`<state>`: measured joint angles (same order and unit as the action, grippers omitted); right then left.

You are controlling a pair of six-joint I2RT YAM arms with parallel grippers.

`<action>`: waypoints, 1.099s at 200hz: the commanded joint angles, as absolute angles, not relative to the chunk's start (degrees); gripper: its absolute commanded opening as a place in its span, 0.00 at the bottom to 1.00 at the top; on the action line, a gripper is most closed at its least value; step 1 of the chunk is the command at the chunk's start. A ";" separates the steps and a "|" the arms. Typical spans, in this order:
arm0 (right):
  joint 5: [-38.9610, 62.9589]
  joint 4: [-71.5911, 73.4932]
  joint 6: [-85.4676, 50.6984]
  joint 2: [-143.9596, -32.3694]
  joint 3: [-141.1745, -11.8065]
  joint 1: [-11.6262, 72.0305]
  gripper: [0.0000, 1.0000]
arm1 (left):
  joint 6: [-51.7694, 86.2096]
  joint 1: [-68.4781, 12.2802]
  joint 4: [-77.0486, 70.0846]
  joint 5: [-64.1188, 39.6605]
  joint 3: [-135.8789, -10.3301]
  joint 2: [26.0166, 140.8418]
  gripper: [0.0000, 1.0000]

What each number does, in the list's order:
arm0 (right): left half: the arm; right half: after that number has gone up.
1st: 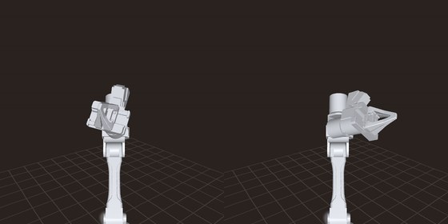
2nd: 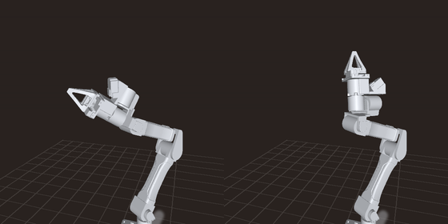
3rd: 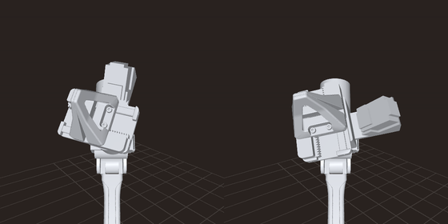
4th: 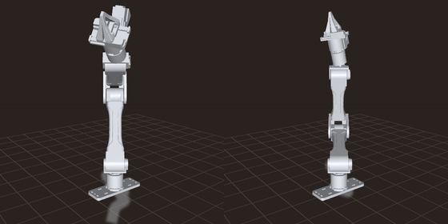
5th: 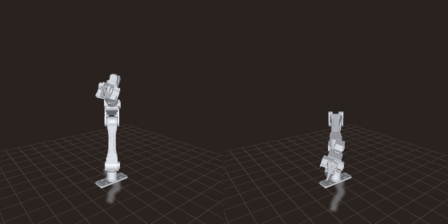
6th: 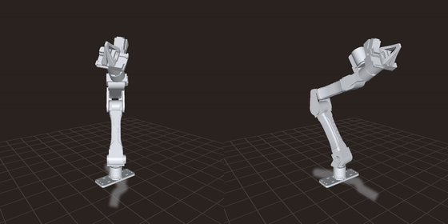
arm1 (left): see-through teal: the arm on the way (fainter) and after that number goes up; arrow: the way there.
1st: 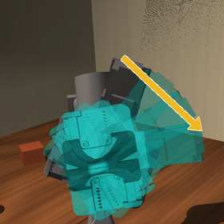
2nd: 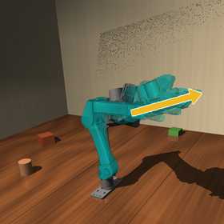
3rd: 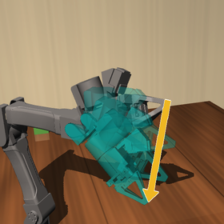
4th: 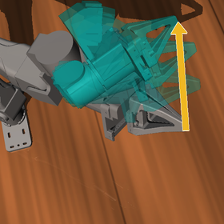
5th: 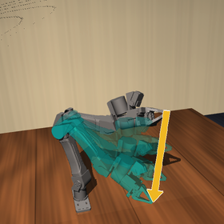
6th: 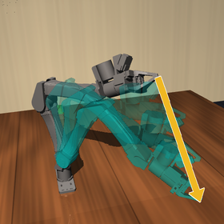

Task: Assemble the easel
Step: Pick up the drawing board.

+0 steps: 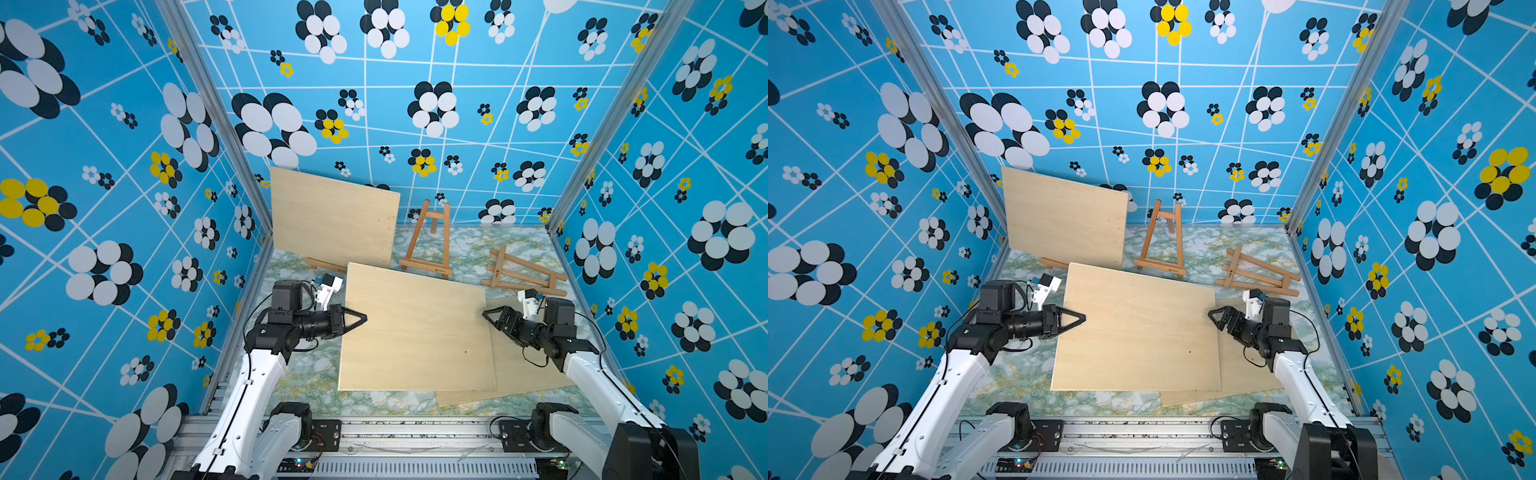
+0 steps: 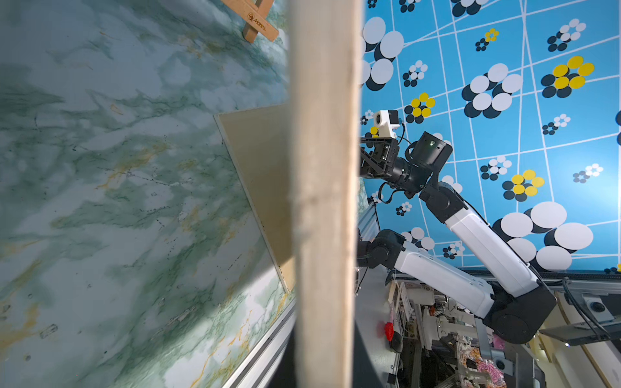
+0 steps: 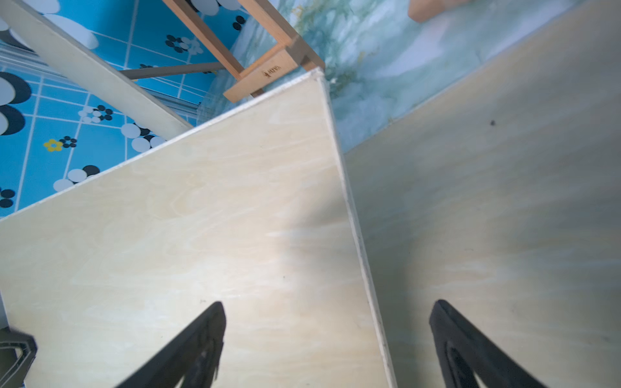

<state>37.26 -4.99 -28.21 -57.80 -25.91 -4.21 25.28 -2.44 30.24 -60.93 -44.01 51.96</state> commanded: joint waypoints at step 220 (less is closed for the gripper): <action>70.18 58.15 -46.69 -75.49 -24.61 5.75 0.81 | 23.17 8.69 5.37 -68.23 -43.09 56.54 0.00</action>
